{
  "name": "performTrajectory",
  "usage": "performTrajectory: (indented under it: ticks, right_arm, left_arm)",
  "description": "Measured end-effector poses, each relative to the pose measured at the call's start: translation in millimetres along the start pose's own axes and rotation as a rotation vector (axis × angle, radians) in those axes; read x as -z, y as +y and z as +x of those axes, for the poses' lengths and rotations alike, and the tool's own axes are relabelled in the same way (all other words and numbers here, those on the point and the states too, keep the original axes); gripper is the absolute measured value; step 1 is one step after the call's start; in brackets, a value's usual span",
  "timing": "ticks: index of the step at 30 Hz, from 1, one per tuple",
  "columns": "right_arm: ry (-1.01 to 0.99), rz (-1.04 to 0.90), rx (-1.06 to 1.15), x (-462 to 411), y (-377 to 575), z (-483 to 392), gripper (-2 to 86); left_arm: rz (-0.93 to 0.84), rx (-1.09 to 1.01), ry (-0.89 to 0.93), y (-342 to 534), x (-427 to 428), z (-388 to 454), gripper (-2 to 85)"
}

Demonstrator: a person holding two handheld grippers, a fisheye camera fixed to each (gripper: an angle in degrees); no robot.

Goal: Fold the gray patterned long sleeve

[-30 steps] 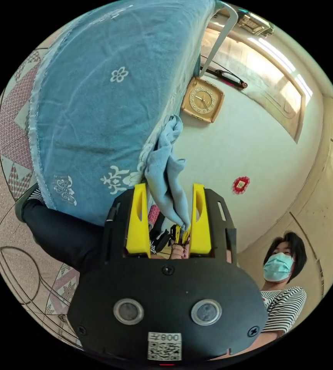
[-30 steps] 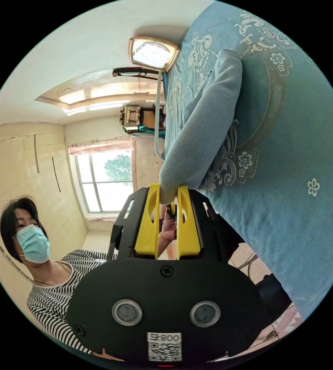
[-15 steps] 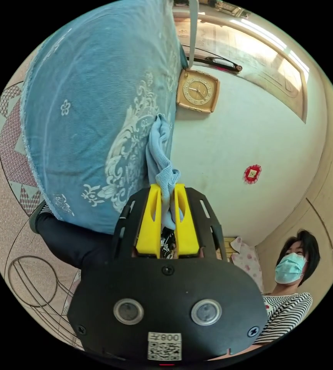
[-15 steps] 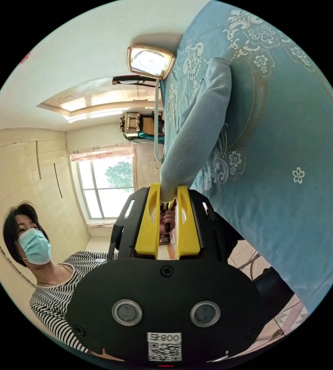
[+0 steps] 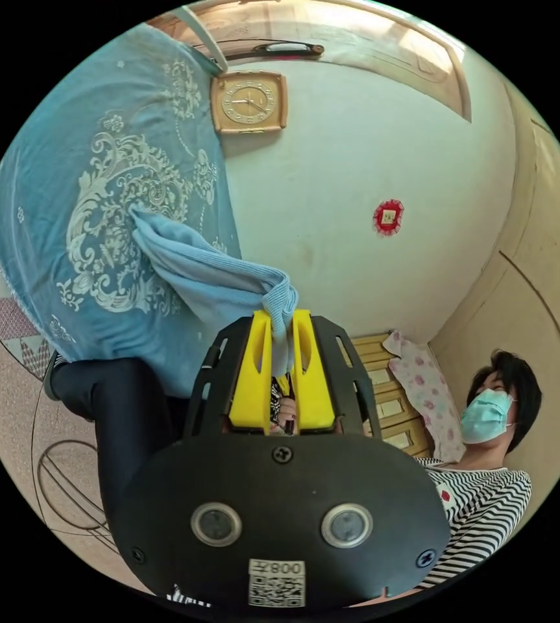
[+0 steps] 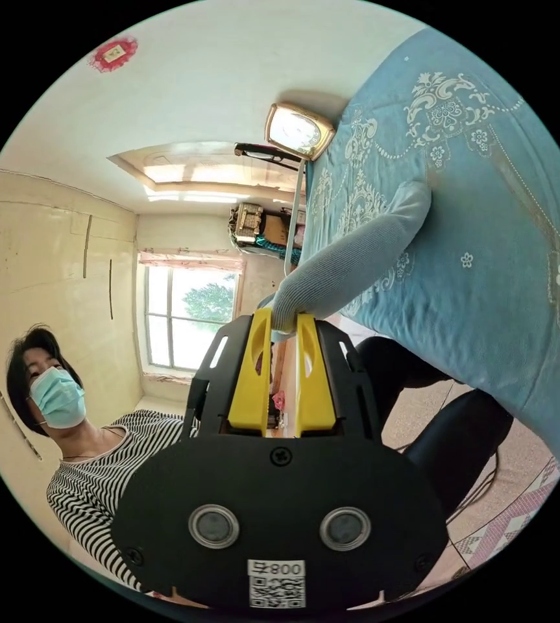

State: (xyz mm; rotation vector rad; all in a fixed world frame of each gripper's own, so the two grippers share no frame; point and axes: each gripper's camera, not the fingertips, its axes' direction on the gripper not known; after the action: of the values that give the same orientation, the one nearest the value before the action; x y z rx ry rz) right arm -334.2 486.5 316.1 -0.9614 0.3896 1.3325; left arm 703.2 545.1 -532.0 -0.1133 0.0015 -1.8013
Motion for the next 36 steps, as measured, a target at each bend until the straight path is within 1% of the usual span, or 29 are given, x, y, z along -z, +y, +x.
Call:
performTrajectory:
  ticks: [10, 17, 24, 31, 34, 36]
  right_arm:
    - [-0.052, 0.155, 0.105, 141, 133, -46, 5.9]
    - [-0.057, 0.291, 0.181, 264, 229, -66, 5.6]
    - [-0.078, 0.41, 0.2, 389, 306, -63, 5.4]
    - [-0.1, 0.497, 0.184, 507, 329, -42, 5.4]
    - [-0.106, 0.527, 0.16, 564, 324, -30, 5.2]
    - [-0.075, 0.538, 0.144, 612, 313, -30, 5.3]
  left_arm:
    - [-0.15, -0.142, 0.086, -22, -69, 138, 6.0]
    - [-0.292, -0.216, 0.127, -42, -153, 236, 6.0]
    - [-0.422, -0.245, 0.122, -69, -254, 329, 5.9]
    - [-0.55, -0.277, 0.092, -121, -375, 403, 5.9]
    - [-0.585, -0.26, 0.126, -152, -439, 429, 5.9]
    - [-0.613, -0.242, 0.145, -179, -495, 453, 5.8]
